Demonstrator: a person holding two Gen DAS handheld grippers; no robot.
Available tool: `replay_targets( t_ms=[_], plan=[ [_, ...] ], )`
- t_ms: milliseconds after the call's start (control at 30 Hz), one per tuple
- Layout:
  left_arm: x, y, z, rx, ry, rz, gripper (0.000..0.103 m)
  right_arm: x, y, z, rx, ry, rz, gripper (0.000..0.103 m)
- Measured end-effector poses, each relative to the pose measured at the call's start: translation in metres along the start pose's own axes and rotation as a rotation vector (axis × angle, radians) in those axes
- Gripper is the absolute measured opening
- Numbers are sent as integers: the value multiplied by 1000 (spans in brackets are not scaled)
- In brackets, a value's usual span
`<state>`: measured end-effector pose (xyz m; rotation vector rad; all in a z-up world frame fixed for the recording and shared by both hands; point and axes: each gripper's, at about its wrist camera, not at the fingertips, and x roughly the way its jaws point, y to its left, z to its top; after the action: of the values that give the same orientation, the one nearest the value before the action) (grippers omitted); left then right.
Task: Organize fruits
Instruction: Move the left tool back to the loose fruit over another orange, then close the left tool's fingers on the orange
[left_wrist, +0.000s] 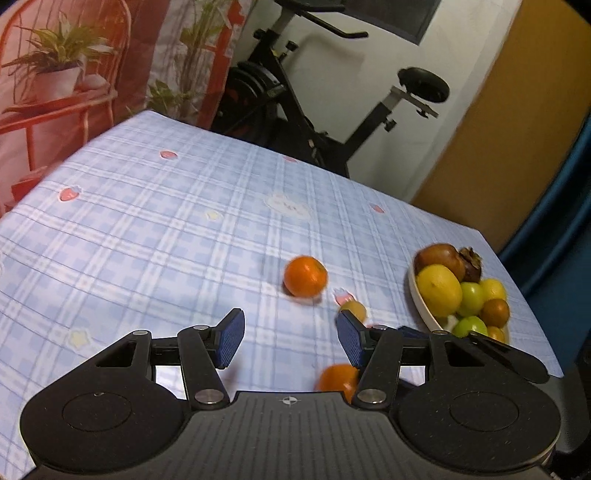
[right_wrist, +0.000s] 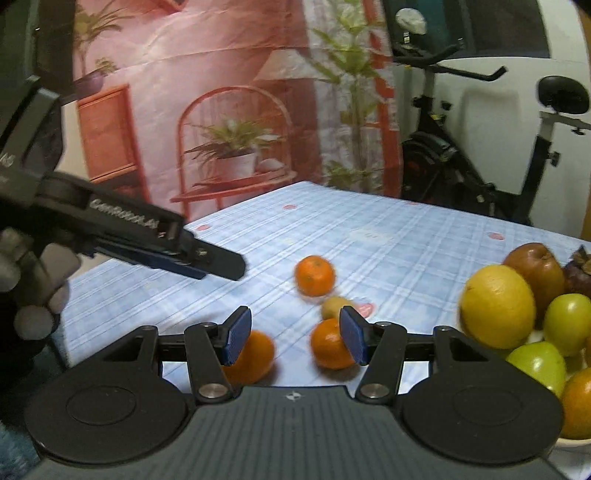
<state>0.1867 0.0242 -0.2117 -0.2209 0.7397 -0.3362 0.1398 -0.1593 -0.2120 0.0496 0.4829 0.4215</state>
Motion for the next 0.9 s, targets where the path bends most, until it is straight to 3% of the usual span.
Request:
replay_targets(
  t_ms=[433,733,900],
  plan=[
    [4,-9,-17,-22,103,-71,58,9,13,-9,-54,93,91,52],
    [17,-16,-25,-9,157,-110,57,19,18,-16,-95,135,73,45],
    [24,-15,-28,-14,176,-119,45,19,16,-16,-100,136,79,45]
  ],
)
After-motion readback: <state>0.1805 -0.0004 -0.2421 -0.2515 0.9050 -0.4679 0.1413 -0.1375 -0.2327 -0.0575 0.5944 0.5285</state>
